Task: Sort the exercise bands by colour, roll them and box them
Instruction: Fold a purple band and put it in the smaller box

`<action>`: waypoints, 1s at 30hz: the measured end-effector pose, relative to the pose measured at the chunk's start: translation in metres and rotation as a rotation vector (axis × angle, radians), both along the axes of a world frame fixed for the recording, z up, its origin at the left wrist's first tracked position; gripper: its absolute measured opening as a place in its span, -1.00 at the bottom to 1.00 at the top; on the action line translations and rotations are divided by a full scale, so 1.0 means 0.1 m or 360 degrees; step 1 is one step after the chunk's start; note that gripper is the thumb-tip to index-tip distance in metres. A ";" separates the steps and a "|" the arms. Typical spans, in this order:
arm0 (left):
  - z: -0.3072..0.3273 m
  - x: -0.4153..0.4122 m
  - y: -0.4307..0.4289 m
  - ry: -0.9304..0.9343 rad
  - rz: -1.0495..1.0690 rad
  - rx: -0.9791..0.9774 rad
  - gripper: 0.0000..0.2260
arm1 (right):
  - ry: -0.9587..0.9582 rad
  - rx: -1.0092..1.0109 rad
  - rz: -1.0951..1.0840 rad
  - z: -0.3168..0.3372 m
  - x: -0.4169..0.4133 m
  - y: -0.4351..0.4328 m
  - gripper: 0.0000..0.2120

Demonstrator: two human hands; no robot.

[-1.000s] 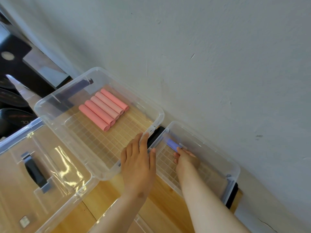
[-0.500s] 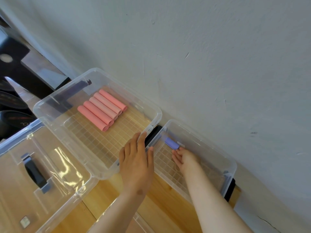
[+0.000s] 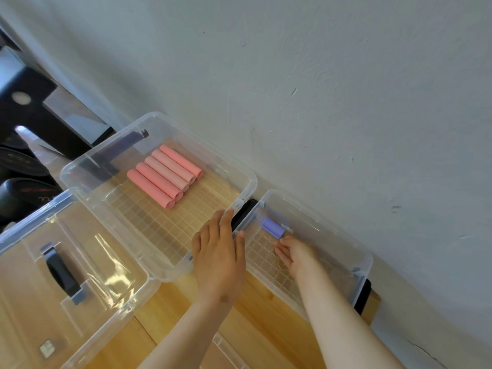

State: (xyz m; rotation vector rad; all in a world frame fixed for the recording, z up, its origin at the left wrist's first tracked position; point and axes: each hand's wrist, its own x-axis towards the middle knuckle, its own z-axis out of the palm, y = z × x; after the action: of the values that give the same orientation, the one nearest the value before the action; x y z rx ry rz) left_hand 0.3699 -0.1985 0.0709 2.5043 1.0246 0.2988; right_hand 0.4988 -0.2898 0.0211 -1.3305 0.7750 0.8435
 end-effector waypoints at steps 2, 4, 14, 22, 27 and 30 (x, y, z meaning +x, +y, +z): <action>0.01 0.00 0.01 0.0003 -0.0013 -0.0024 -0.47 | -0.0126 -0.0046 0.0071 0.04 -0.04 -0.01 -0.84; 0.03 -0.02 0.02 0.0002 -0.0037 -0.0071 -0.45 | -0.0284 -0.0172 0.0196 0.12 -0.10 -0.02 -0.78; 0.27 -0.39 0.08 -0.0160 -0.0110 -0.0380 -0.50 | -0.1198 -0.0312 0.0748 1.02 -0.67 0.09 -0.84; 0.28 -1.41 0.06 -0.0234 -0.0251 -0.0276 -0.52 | -0.1488 -0.0403 0.1196 1.16 -1.80 0.10 -0.84; 0.10 -2.11 0.11 -0.0179 -0.0221 -0.0261 -0.60 | -0.1171 -0.0259 0.1517 0.90 -2.41 0.12 -0.88; -0.08 -2.46 0.14 0.0087 -0.0254 -0.0561 -0.66 | -0.0952 -0.0248 0.1821 0.66 -2.73 0.13 -0.77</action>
State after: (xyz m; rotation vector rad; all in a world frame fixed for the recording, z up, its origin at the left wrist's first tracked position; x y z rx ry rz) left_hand 0.1240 -0.1840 0.0626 2.2640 0.8100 0.0002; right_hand 0.2257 -0.2765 0.0870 -2.0435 -0.4921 1.1511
